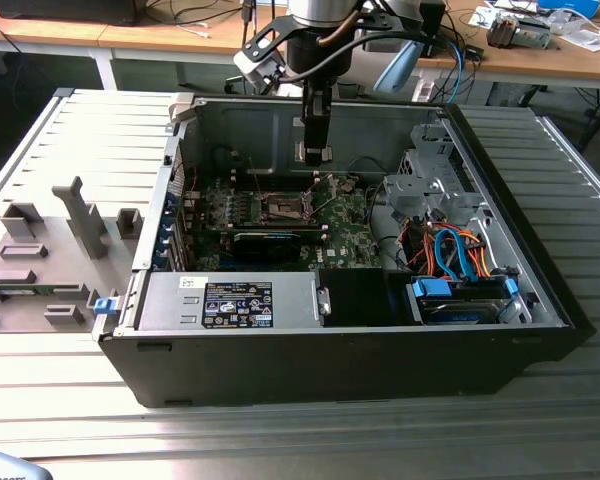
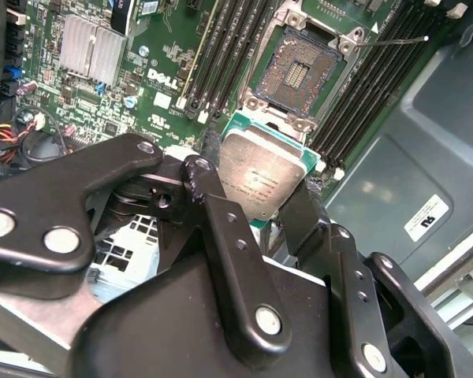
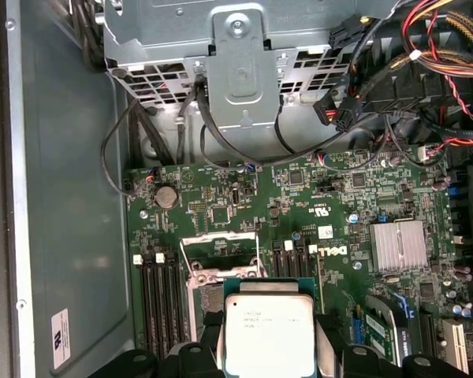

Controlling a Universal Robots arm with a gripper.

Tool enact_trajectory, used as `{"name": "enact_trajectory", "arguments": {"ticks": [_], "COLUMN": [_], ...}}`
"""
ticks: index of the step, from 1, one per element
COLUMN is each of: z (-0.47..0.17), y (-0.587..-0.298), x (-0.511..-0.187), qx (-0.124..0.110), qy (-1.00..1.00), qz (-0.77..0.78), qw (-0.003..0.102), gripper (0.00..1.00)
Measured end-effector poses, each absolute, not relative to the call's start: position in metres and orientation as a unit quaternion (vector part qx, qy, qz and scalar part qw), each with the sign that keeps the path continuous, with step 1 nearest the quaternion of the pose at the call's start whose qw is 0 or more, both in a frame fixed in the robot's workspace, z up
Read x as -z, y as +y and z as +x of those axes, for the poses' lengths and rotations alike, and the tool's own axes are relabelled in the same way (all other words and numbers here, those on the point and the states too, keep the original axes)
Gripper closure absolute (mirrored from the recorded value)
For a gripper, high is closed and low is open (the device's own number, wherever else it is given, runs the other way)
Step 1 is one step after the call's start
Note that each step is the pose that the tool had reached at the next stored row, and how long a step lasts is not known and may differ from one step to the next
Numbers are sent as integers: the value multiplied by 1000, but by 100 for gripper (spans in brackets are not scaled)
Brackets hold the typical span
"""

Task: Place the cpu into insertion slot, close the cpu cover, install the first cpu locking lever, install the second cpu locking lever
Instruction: 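Place the cpu into insertion slot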

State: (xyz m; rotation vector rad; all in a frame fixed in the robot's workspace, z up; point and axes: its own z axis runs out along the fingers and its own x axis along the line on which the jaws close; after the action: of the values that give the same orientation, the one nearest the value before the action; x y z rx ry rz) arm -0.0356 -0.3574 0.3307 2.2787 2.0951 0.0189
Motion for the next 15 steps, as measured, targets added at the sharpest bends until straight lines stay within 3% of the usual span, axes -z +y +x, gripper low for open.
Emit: {"name": "enact_trajectory", "arguments": {"ticks": [15], "z": [-36], "y": [-357], "x": [-331], "qx": [-6], "qy": [671], "qz": [741], "qw": [23], "gripper": [46]}}
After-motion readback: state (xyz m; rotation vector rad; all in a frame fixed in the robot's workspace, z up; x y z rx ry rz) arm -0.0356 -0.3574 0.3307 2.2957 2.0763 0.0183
